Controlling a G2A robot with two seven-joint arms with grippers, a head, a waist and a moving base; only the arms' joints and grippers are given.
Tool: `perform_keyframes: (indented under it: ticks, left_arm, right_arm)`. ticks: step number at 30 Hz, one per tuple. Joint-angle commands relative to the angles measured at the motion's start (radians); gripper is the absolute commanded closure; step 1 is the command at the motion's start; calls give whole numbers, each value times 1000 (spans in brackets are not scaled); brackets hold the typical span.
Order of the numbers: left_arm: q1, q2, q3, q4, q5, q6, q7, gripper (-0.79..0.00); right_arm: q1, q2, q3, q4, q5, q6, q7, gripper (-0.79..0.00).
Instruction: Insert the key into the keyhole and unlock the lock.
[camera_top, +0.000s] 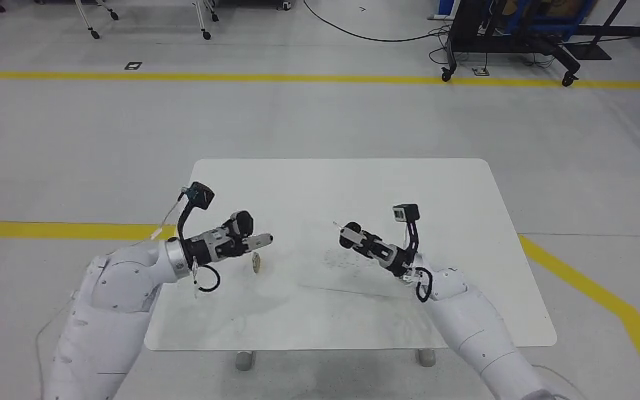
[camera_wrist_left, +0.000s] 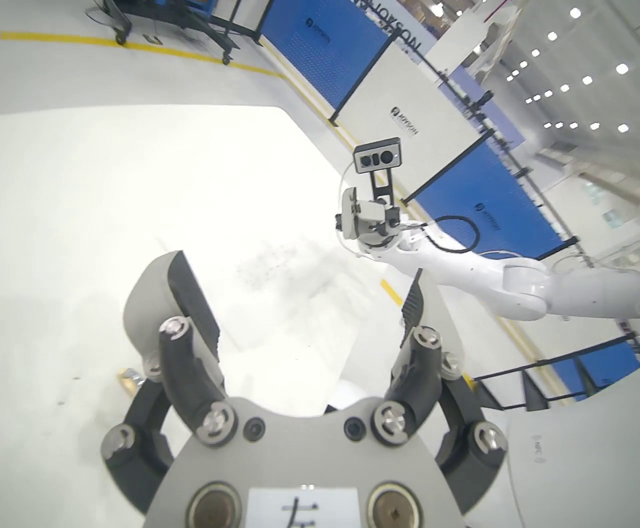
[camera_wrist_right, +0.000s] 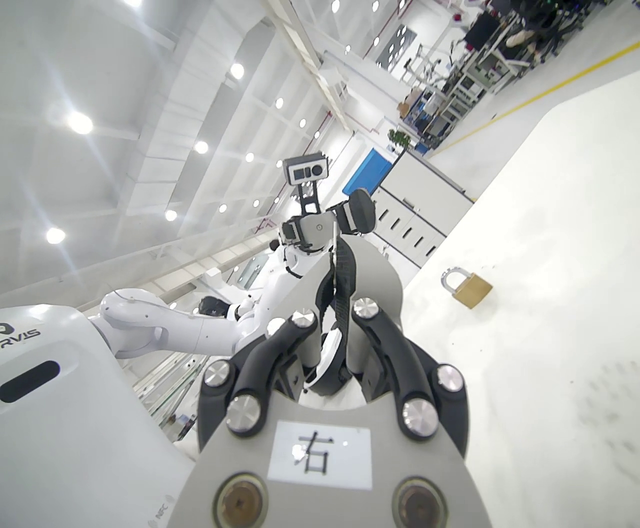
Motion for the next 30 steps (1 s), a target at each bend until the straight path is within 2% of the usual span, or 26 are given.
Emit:
perform_keyframes:
  ticks: [1,4,7,10,14,19,25,30]
  left_arm:
    - [30,9,-30,-62,207,13,4,-785]
    - [79,13,-23,-119,399,35,33,-785]
    - [102,12,34,-120,510,56,34,-785]
    - [78,9,93,-83,621,90,46,-785]
    - [33,0,179,-26,674,112,39,-782]
    - [-7,-8,238,21,753,183,22,-736]
    - [-23,-16,271,54,753,255,26,-619]
    - [-38,-22,290,69,740,294,24,-446]
  right_arm:
    - [1,0,-2,0,0,1,3,0]
    - [1,0,-2,0,0,1,3,0]
    - [1,0,-2,0,0,1,3,0]
    - [1,0,-2,0,0,1,3,0]
    - [1,0,-2,0,0,1,3,0]
    - [1,0,-2,0,0,1,3,0]
    - [1,0,-2,0,0,1,3,0]
    - [1,0,-2,0,0,1,3,0]
